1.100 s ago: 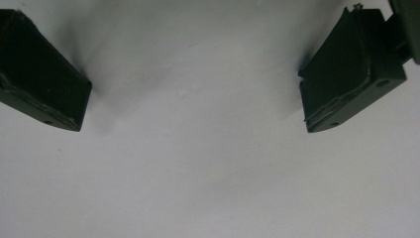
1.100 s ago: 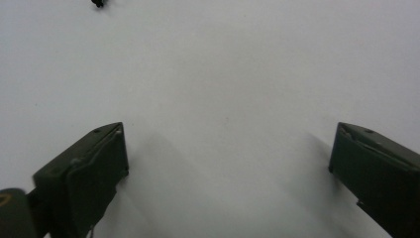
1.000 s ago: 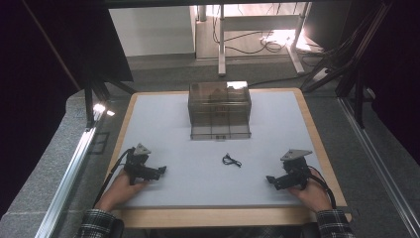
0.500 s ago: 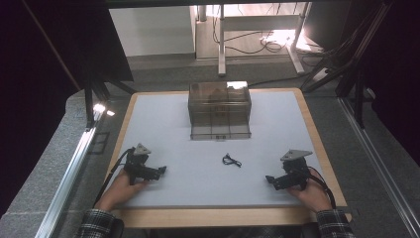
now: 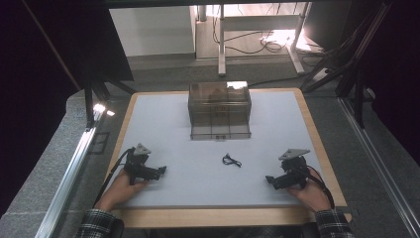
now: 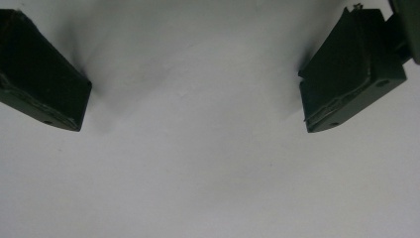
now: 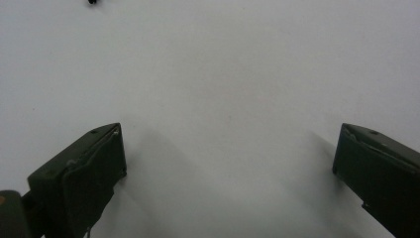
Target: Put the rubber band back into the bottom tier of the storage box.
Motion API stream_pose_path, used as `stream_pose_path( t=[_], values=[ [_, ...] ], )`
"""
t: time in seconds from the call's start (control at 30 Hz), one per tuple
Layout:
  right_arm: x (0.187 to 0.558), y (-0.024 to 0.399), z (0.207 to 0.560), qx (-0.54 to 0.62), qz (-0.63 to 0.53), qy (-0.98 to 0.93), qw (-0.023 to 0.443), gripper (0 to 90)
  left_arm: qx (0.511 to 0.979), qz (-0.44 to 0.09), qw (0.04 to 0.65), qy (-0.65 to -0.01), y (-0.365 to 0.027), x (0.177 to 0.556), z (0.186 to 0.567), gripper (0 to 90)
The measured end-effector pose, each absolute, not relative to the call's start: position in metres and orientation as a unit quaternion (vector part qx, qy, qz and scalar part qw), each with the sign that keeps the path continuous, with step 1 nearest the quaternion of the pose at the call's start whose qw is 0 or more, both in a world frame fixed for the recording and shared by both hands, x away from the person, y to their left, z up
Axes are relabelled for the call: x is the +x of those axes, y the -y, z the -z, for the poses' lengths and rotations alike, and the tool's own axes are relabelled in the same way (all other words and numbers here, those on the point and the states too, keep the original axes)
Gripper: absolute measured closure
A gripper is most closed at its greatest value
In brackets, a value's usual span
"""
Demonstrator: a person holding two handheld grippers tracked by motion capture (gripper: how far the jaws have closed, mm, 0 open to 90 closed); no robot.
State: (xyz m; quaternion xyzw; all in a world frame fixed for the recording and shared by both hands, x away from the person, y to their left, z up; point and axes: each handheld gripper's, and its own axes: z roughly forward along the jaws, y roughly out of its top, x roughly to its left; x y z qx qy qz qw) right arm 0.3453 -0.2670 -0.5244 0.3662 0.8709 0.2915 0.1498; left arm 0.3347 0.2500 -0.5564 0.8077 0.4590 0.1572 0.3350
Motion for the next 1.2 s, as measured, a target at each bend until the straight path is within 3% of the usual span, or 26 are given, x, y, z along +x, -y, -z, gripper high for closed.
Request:
stream_pose_path(
  t=[0.6, 0.93, 1.2],
  values=[
    [0.346, 0.253, 0.516, 0.349, -0.265, -0.89, 0.123, 2.5, 0.808, -0.158, 0.335, -0.458, -0.25, 0.335, 0.556, 0.0],
    [0.348, 0.256, 0.506, 0.352, -0.262, -0.89, 0.12, 15.8, 0.808, -0.158, 0.334, -0.458, -0.25, 0.335, 0.556, 0.0],
    [0.351, 0.253, 0.504, 0.344, -0.241, -0.9, 0.119, 21.6, 0.808, -0.158, 0.334, -0.458, -0.25, 0.335, 0.556, 0.0]
  ],
)
